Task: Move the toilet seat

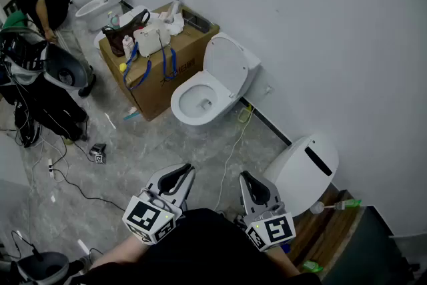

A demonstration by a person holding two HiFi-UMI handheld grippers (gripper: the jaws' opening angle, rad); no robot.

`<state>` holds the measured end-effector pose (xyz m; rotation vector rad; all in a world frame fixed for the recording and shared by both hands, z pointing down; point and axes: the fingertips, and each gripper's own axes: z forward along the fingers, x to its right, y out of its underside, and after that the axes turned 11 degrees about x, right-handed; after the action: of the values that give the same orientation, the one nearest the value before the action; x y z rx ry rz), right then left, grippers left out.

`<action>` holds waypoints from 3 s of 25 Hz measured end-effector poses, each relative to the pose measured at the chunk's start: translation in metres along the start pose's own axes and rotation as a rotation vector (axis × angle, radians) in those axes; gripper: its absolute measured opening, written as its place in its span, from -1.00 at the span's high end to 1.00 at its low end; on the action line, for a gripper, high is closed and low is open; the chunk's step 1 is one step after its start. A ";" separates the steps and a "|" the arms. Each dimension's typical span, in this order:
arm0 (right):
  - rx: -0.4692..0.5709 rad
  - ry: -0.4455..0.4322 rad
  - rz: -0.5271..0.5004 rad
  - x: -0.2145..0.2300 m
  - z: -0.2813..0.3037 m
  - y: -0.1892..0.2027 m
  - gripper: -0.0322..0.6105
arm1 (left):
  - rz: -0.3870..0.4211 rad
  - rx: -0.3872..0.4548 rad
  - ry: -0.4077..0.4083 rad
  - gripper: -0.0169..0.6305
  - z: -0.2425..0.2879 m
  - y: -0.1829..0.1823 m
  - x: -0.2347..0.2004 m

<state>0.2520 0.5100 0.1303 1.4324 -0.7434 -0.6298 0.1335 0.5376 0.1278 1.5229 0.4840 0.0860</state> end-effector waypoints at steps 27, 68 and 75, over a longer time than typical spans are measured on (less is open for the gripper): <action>0.015 0.047 0.036 -0.041 0.046 0.008 0.75 | -0.042 0.014 0.001 0.81 -0.037 -0.005 -0.064; -0.062 -0.106 0.160 0.113 0.292 0.048 0.75 | -0.024 -0.068 -0.201 0.81 0.151 0.000 -0.233; -0.075 -0.103 0.160 0.157 0.315 0.057 0.75 | 0.005 -0.089 -0.219 0.81 0.193 0.002 -0.242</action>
<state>0.1046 0.1919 0.1968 1.2651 -0.8970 -0.6048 -0.0165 0.2730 0.1853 1.4263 0.2972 -0.0544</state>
